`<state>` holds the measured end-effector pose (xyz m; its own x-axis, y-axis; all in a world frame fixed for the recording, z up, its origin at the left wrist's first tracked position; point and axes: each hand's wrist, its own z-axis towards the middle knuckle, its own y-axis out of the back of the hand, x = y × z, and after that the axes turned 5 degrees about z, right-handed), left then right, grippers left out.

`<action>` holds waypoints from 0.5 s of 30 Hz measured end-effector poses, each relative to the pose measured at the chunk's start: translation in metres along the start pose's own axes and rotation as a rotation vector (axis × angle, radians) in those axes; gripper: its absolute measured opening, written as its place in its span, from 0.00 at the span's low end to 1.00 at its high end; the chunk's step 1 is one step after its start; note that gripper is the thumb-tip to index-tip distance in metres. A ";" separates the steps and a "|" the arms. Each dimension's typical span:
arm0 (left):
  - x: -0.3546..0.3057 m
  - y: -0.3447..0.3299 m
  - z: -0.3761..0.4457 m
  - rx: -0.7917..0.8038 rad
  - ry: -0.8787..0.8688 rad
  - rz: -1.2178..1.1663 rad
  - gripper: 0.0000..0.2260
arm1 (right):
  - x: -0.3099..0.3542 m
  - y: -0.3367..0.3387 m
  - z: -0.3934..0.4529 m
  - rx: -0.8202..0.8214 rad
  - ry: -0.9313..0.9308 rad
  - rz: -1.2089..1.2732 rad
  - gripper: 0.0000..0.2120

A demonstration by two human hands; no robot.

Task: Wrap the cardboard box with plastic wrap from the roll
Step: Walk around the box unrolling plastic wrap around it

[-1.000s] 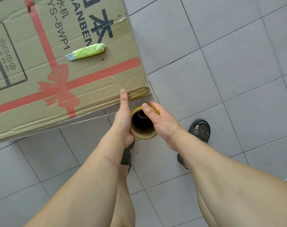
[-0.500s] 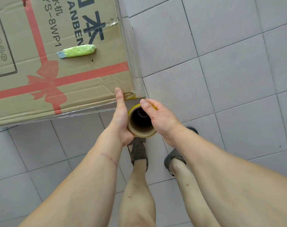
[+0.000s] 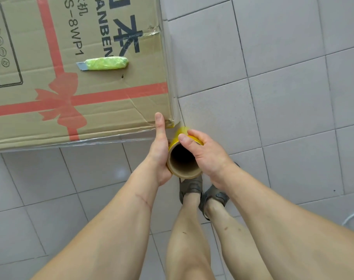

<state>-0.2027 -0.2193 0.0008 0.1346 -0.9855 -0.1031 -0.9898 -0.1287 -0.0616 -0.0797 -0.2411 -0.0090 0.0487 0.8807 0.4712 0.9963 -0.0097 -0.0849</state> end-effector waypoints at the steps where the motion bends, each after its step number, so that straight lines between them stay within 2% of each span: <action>1: 0.000 0.000 0.000 0.005 -0.001 -0.012 0.51 | 0.003 0.000 0.002 0.000 0.003 -0.013 0.32; 6: -0.004 -0.001 0.007 -0.098 -0.028 0.009 0.49 | 0.012 0.005 0.006 0.041 -0.013 -0.026 0.35; 11: -0.005 -0.015 0.004 0.071 0.035 -0.197 0.52 | 0.021 0.019 0.007 0.019 -0.010 -0.008 0.25; 13: -0.003 -0.022 0.006 0.037 0.033 -0.205 0.54 | 0.032 0.023 0.012 0.019 0.002 -0.076 0.26; 15: -0.005 -0.027 0.012 -0.072 -0.007 -0.160 0.48 | 0.040 0.028 0.018 0.034 0.006 -0.125 0.28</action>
<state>-0.1763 -0.2092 -0.0094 0.2912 -0.9510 -0.1041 -0.9564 -0.2921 -0.0064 -0.0511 -0.1978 -0.0087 -0.0752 0.8711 0.4853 0.9918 0.1159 -0.0544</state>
